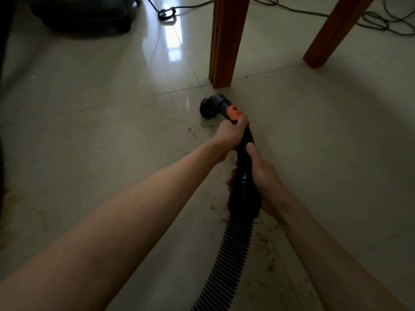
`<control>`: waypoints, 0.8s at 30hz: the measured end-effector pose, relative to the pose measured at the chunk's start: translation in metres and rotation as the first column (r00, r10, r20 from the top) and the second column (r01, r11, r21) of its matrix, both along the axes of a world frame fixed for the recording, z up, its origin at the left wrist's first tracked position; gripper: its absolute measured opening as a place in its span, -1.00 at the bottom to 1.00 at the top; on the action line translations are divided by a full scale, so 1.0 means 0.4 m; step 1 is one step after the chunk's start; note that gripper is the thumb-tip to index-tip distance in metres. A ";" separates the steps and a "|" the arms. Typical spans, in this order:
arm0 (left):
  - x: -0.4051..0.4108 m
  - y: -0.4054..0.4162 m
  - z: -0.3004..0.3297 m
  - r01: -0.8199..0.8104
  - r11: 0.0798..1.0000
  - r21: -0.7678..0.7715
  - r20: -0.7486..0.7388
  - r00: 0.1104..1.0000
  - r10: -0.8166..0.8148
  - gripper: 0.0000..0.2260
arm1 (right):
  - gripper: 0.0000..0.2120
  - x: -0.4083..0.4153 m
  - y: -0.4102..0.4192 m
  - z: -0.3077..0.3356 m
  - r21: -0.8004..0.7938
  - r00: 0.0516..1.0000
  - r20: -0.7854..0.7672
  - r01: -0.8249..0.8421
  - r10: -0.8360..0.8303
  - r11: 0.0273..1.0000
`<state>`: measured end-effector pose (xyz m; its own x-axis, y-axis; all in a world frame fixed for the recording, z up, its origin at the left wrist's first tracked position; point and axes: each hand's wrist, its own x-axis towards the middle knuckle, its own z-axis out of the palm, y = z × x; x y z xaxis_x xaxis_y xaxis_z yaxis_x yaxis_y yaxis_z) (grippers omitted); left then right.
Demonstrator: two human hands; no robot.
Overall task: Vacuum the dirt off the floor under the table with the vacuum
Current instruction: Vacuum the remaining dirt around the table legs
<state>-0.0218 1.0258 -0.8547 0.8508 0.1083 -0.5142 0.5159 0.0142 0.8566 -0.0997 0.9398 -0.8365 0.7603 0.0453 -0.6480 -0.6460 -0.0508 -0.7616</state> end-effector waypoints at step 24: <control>-0.090 -0.041 0.031 0.058 0.995 -0.079 -0.015 0.998 -0.060 -0.76 | -0.55 -0.084 -0.068 0.035 -0.070 0.999 0.020 -0.030 0.031 0.997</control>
